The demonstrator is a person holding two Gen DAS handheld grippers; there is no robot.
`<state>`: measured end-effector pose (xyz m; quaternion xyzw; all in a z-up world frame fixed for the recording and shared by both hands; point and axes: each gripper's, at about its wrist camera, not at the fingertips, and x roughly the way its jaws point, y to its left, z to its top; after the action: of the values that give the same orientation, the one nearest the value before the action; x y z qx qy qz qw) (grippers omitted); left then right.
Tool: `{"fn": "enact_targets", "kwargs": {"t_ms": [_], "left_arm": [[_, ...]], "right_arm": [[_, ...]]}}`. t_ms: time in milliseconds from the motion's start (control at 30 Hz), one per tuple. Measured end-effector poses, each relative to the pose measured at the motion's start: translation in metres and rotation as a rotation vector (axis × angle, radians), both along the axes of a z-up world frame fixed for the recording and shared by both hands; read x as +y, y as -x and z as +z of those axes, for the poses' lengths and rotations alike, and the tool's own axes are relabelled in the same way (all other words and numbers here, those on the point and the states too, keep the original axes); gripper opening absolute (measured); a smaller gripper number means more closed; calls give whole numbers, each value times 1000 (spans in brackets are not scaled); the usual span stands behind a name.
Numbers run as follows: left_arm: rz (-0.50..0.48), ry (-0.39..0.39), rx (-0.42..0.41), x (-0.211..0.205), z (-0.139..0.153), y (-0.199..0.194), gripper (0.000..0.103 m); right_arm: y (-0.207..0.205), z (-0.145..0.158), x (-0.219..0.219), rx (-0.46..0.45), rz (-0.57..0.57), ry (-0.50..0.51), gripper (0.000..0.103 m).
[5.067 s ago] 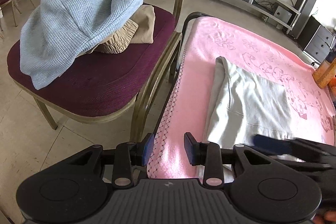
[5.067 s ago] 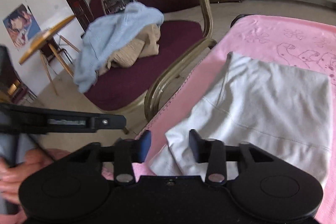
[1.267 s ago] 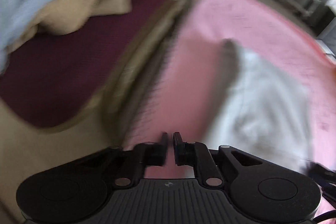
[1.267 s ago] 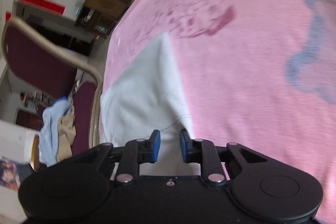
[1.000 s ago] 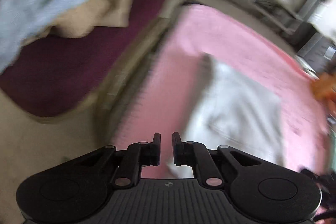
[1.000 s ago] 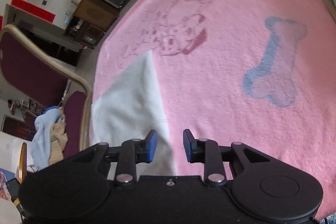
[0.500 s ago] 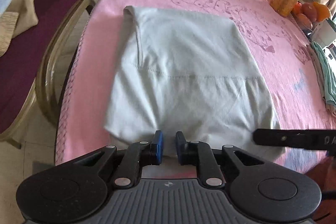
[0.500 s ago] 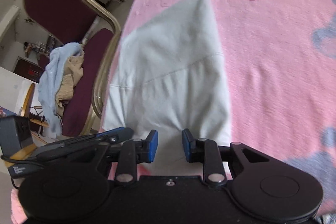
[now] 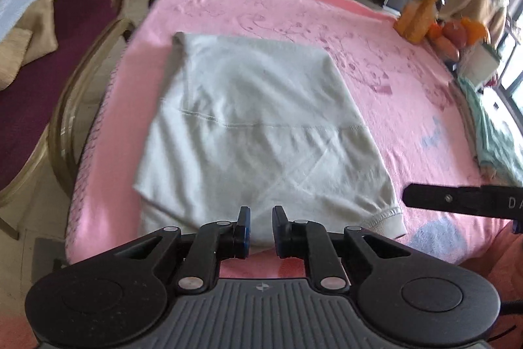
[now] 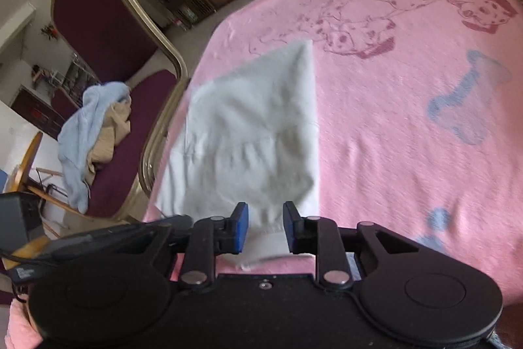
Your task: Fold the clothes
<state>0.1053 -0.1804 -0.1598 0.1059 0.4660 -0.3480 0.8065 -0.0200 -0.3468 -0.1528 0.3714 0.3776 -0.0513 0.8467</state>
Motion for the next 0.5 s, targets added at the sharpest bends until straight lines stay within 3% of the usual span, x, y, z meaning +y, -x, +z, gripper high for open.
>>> {"fn": "enact_targets", "kwargs": {"t_ms": [133, 333, 500], "left_arm": [[-87, -53, -29, -11, -3, 13, 14], [-137, -82, -24, -15, -10, 19, 14], [-98, 1, 42, 4, 0, 14, 16]], "right_arm": [[-6, -17, 3, 27, 37, -65, 23], [-4, -27, 4, 97, 74, -83, 17], [4, -6, 5, 125, 71, -9, 18]]}}
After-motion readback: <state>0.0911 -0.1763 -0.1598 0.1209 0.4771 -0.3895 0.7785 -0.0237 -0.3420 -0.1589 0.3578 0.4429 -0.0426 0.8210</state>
